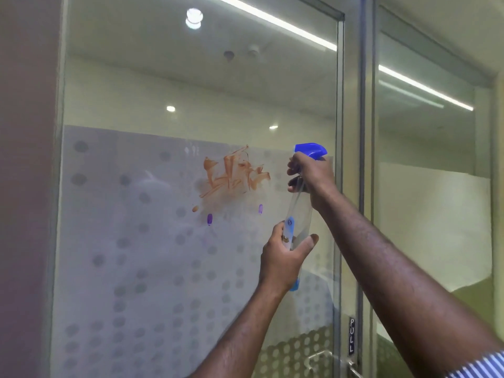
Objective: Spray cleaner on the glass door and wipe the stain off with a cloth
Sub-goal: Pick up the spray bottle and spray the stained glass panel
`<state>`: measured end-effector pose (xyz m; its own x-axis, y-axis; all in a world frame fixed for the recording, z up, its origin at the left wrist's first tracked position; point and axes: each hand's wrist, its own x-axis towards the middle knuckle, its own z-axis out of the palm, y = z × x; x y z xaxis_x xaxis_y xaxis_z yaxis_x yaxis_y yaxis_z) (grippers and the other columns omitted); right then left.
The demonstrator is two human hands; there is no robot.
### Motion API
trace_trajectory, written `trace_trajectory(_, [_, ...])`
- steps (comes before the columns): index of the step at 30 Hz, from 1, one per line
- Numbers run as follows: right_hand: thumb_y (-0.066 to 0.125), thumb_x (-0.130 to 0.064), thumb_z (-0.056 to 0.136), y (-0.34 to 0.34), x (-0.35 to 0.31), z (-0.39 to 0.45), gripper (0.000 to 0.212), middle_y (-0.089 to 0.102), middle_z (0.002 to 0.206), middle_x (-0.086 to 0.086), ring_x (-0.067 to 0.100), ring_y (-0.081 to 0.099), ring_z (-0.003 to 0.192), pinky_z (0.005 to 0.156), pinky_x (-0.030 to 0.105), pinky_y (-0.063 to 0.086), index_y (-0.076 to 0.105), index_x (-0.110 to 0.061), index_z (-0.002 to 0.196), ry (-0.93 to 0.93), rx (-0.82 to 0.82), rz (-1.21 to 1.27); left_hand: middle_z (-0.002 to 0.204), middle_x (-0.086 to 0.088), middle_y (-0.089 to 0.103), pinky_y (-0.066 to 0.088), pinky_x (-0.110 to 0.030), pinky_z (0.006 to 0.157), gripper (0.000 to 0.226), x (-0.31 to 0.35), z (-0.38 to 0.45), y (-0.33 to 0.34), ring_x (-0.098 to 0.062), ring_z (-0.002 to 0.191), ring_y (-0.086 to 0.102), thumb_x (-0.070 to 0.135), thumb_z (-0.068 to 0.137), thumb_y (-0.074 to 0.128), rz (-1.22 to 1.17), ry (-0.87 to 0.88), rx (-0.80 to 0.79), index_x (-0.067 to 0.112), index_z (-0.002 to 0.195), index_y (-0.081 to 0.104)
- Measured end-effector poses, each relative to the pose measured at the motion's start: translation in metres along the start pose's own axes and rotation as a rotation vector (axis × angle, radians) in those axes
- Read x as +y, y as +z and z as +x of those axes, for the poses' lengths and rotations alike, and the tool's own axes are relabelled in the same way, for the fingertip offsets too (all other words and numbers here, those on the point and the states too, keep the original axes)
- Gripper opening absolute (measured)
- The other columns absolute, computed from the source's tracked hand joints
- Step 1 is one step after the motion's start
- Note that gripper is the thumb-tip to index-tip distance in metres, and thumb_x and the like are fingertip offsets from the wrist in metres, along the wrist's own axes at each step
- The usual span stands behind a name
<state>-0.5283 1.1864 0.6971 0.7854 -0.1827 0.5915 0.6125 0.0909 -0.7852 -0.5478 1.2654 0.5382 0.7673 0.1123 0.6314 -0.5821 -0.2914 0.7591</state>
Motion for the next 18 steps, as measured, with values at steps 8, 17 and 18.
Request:
trace_trajectory(8, [0.062, -0.011, 0.089, -0.043, 0.005, -0.015, 0.011, 0.061, 0.073, 0.011, 0.021, 0.052, 0.043, 0.042, 0.025, 0.049, 0.066, -0.002, 0.085, 0.002, 0.049, -0.051, 0.115, 0.01, 0.066, 0.054, -0.036, 0.093, 0.079, 0.002, -0.024, 0.037, -0.012, 0.108, 0.064, 0.077, 0.068, 0.057, -0.064, -0.006, -0.079, 0.033, 0.134, 0.051])
trace_trajectory(17, [0.062, -0.007, 0.087, -0.125, 0.018, -0.011, 0.006, 0.058, 0.07, 0.009, 0.02, 0.049, 0.044, 0.044, 0.025, 0.046, 0.062, -0.002, 0.09, 0.0, 0.13, -0.097, 0.142, -0.004, 0.06, 0.049, -0.04, 0.109, 0.103, 0.004, -0.044, 0.118, -0.019, 0.128, 0.059, 0.078, 0.066, 0.053, -0.135, -0.011, -0.185, 0.023, 0.152, 0.04])
trace_trajectory(18, [0.062, -0.007, 0.087, -0.135, 0.02, -0.01, 0.008, 0.058, 0.072, 0.01, 0.021, 0.049, 0.045, 0.044, 0.025, 0.046, 0.062, -0.002, 0.092, 0.001, 0.136, -0.102, 0.145, -0.002, 0.058, 0.047, -0.036, 0.108, 0.103, 0.004, -0.046, 0.13, -0.016, 0.129, 0.057, 0.078, 0.066, 0.054, -0.147, -0.005, -0.19, 0.023, 0.152, 0.04])
